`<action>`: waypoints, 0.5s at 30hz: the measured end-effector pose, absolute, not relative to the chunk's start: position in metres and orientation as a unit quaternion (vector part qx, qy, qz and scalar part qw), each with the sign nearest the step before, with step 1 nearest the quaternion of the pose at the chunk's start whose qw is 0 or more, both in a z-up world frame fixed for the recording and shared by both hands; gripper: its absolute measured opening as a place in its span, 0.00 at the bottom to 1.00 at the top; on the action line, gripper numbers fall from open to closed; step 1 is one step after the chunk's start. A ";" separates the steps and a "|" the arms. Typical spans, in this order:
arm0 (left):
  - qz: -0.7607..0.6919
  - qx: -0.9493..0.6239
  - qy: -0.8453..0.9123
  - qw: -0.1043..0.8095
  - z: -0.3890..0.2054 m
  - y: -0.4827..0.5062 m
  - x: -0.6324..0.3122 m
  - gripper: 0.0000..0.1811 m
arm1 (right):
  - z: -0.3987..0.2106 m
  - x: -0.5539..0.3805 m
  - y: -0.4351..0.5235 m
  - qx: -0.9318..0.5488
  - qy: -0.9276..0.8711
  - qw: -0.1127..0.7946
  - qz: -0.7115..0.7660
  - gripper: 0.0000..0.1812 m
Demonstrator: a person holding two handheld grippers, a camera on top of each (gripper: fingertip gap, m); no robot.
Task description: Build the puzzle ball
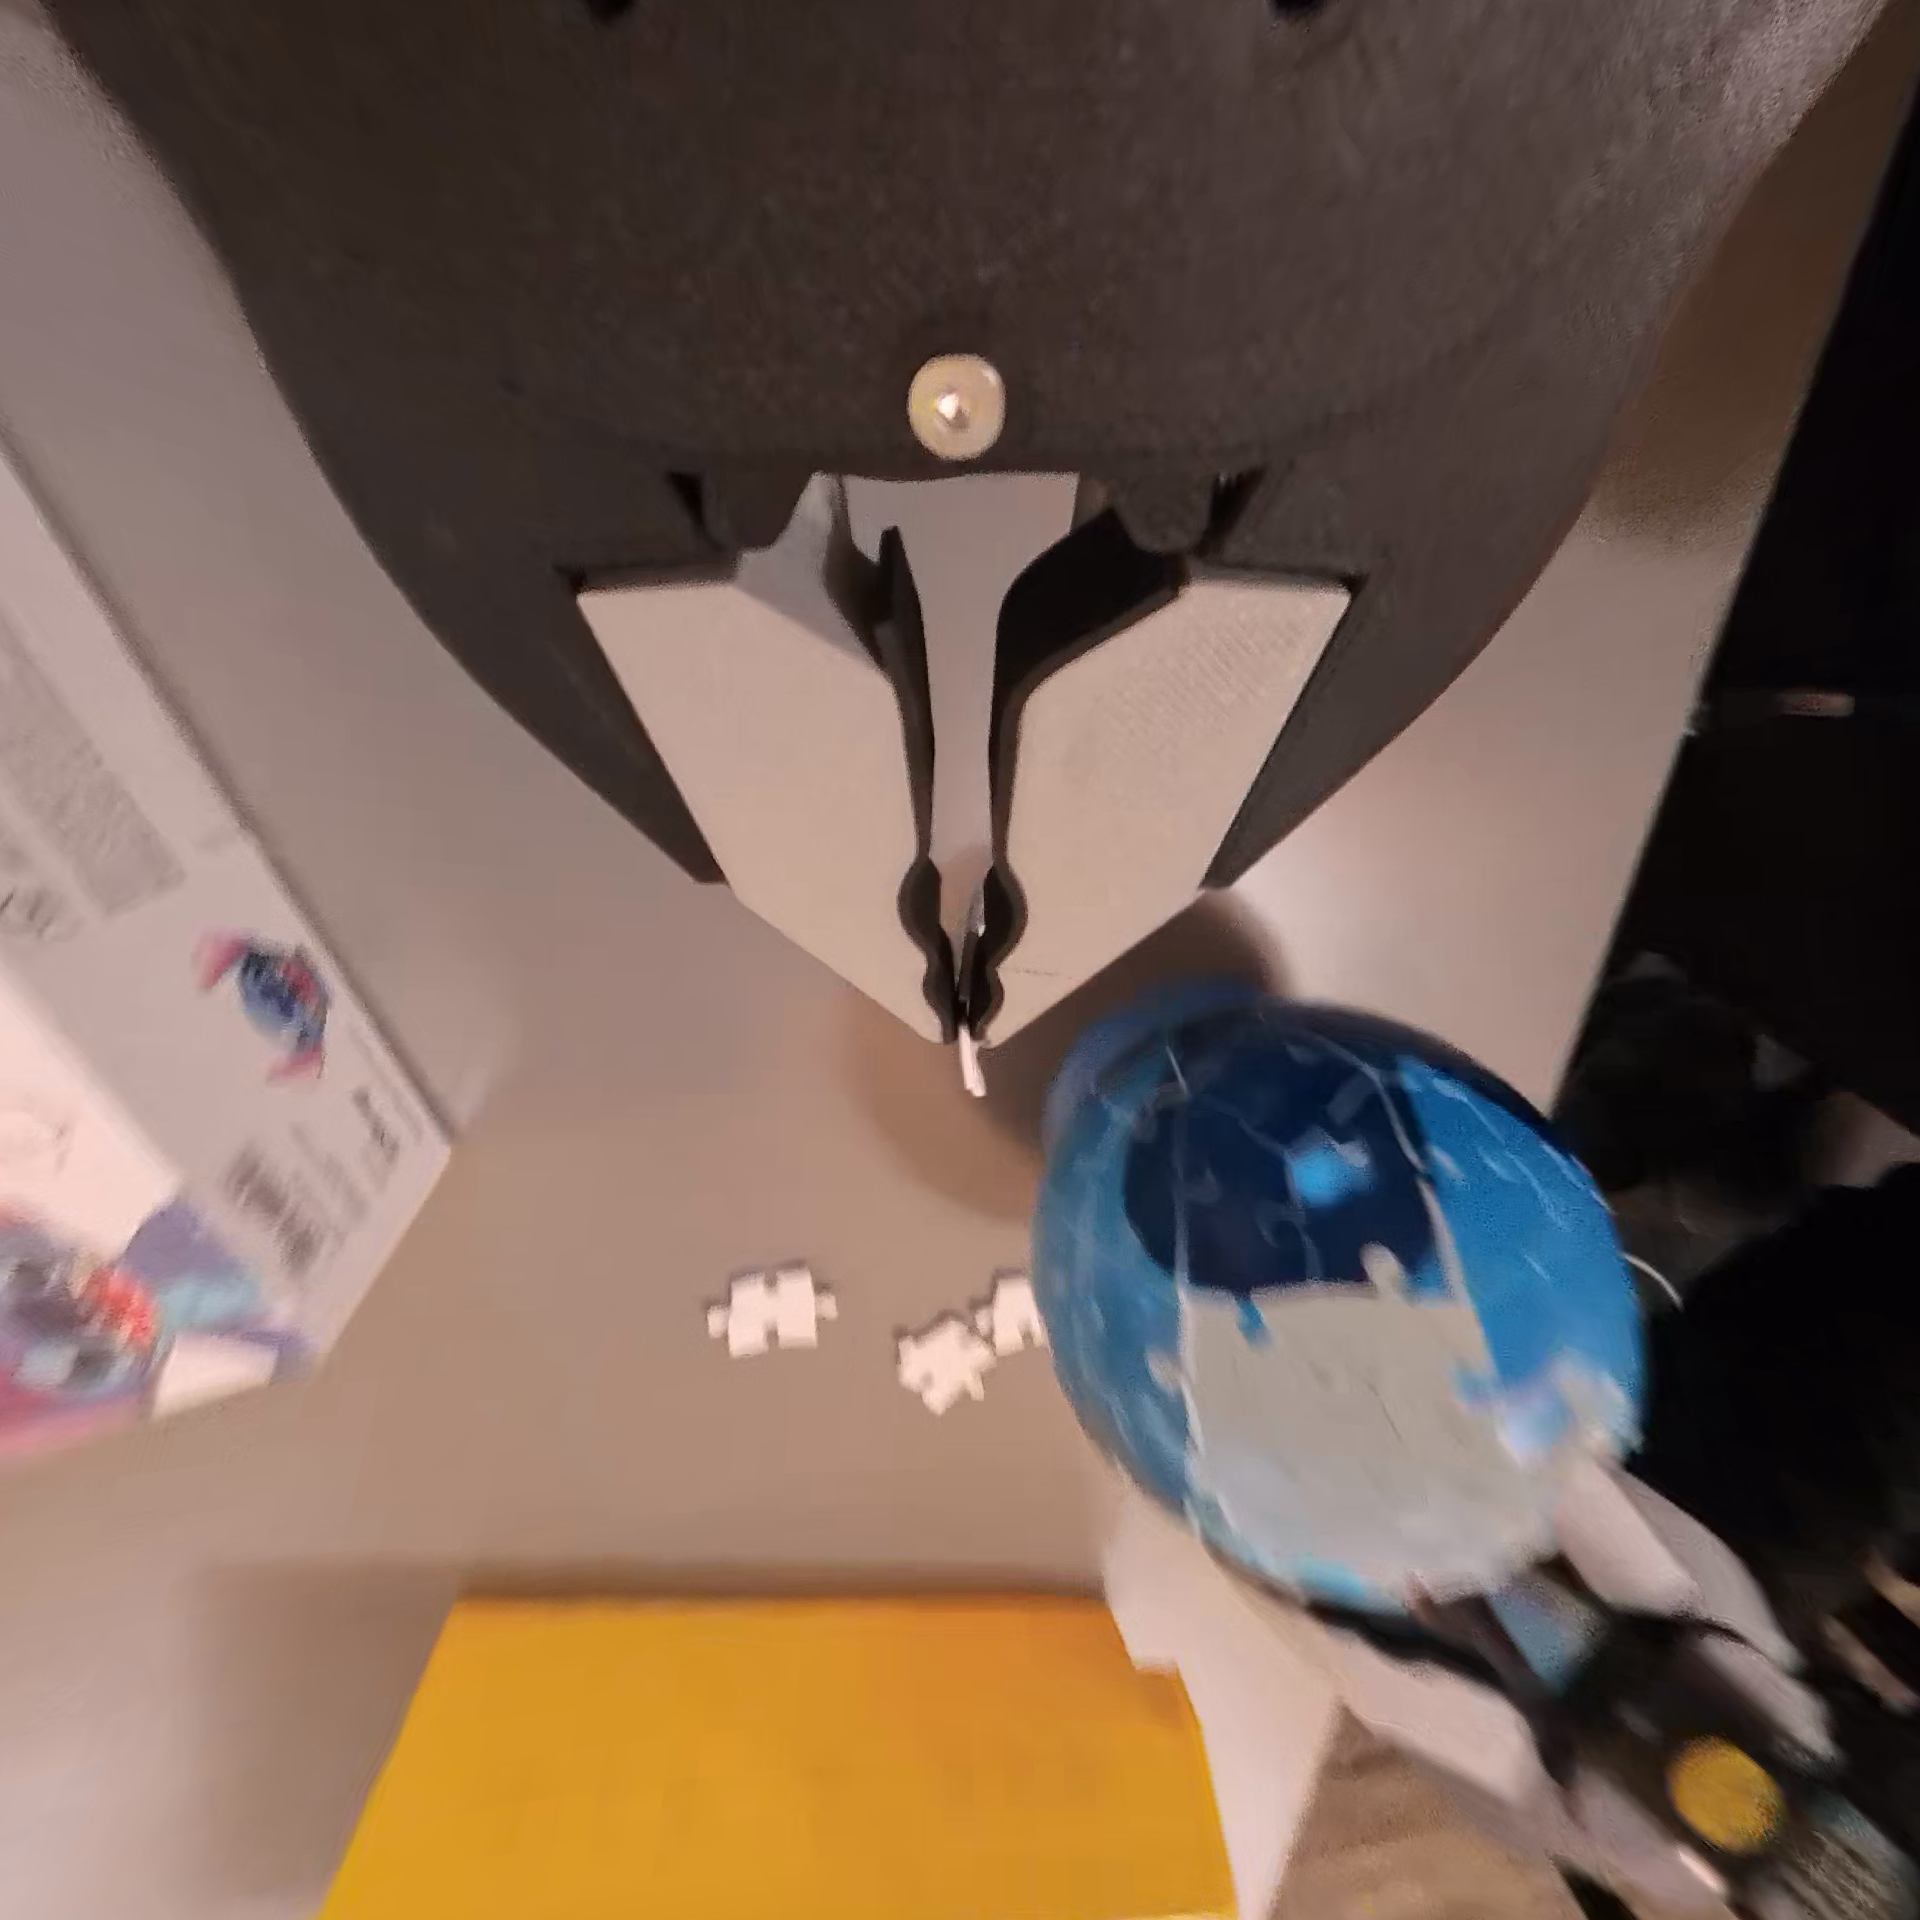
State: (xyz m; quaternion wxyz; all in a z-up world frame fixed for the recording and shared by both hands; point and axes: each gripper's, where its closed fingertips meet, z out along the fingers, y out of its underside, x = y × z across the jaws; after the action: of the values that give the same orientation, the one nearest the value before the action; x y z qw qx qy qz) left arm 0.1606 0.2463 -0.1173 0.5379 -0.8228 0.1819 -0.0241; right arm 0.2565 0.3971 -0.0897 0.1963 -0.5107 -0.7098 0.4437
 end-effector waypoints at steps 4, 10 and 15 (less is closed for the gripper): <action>-0.095 -0.814 0.182 0.543 -0.115 0.254 0.162 0.49 | -0.045 0.238 0.390 -0.465 -0.722 0.231 0.457 0.00; -0.114 -0.774 0.168 0.600 -0.094 0.262 0.152 0.38 | -0.078 0.223 0.411 -0.496 -0.707 0.220 0.453 0.00; -0.099 -0.749 0.146 0.639 -0.082 0.268 0.143 0.38 | -0.106 0.217 0.430 -0.524 -0.699 0.216 0.436 0.00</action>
State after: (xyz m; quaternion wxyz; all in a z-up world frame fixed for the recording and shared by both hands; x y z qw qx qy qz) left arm 0.1434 0.2677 -0.0817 0.6385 -0.7490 0.1463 -0.0994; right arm 0.2168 0.4299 -0.1058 0.2159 -0.5241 -0.6990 0.4361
